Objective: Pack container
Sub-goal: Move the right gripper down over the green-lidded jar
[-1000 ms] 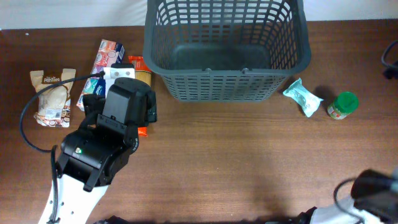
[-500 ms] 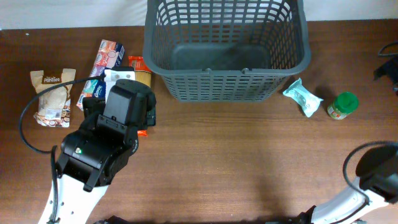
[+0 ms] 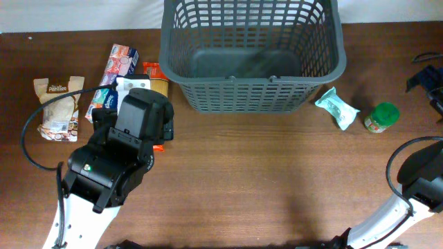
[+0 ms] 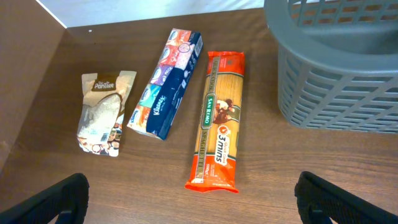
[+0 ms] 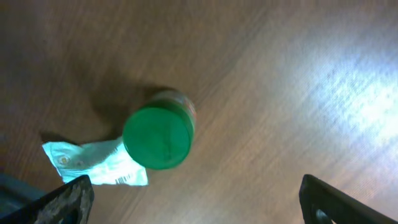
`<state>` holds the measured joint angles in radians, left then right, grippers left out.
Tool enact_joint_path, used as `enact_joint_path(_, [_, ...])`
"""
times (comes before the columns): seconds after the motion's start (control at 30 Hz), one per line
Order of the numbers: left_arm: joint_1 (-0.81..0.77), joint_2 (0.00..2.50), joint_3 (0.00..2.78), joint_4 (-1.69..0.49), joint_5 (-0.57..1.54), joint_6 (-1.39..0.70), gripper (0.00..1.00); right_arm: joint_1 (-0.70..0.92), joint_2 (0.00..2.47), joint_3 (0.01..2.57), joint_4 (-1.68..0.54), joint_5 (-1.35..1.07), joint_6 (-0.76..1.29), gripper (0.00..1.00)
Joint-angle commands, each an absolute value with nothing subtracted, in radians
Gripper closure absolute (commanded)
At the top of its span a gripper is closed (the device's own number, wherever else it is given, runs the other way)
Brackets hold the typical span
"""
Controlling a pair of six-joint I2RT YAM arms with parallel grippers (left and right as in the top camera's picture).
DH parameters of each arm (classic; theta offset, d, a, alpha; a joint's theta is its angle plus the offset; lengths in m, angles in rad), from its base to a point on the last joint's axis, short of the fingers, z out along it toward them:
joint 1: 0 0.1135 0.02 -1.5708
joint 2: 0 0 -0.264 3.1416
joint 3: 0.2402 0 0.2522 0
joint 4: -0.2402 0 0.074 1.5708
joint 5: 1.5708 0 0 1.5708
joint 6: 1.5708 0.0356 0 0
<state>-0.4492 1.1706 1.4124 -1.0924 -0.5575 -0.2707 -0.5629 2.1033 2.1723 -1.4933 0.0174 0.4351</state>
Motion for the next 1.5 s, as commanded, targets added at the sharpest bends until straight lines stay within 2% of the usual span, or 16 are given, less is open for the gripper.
enact_joint_path(0.0, [-0.444,1.166,1.43,-1.093,-0.554,-0.263,0.01,-0.514,2.12,2.147,-1.476,0.012,0.374,0.01])
enact_joint_path(0.27, [-0.444,1.166,1.43,-1.097,-0.535,-0.263,0.01,-0.44,2.172,2.144,-1.478,0.095,0.352,0.01])
enact_joint_path(0.6, [-0.444,1.166,1.43,-1.107,-0.512,-0.263,0.01,-0.485,2.248,2.142,-1.469,0.066,0.335,0.01])
enact_joint_path(1.13, [-0.444,1.166,1.43,-1.116,-0.512,-0.263,0.01,-0.451,2.299,2.14,-1.443,0.057,0.318,0.01])
enact_joint_path(1.47, [-0.444,1.166,1.43,-1.119,-0.512,-0.263,0.01,-0.439,2.301,2.002,-1.355,0.064,0.303,0.01])
